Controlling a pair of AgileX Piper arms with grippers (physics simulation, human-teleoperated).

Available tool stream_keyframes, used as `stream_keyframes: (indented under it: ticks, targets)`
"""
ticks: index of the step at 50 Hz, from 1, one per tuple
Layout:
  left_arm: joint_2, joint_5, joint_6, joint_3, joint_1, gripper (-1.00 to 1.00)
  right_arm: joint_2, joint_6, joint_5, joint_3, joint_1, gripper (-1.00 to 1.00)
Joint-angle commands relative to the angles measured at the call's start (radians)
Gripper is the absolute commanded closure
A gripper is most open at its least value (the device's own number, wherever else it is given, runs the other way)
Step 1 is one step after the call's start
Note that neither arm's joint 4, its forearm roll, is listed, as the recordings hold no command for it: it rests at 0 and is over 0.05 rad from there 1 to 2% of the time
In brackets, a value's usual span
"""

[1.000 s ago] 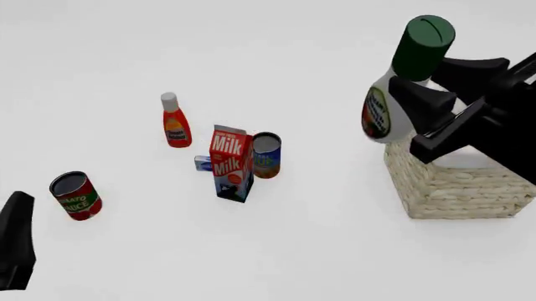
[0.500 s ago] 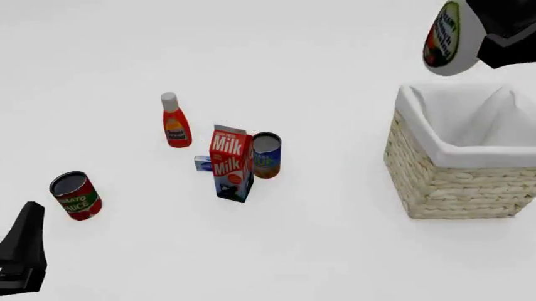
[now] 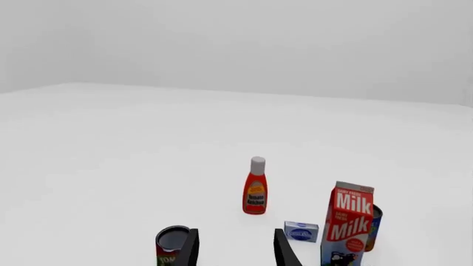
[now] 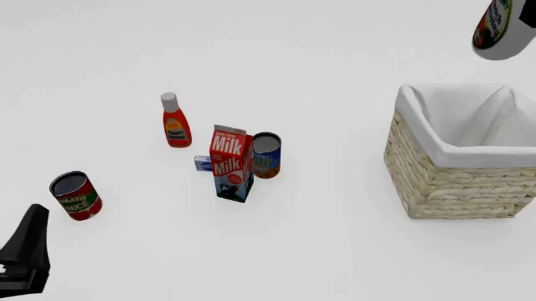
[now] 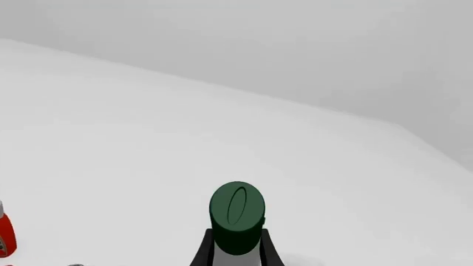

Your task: Pick the salad dressing and place it in the basket.

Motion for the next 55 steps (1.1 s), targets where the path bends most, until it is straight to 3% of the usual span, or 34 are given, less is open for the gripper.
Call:
stream_keyframes:
  ticks: [1, 55]
  targets:
    - [0.000, -0.001, -0.004, 0.009, -0.003, -1.00, 0.002, 0.029, 0.023, -0.002, -0.074, 1.00]
    - [0.000, -0.005, -0.010, 0.011, -0.013, -1.00, 0.179, -0.006, -0.055, 0.100, -0.203, 1.00]
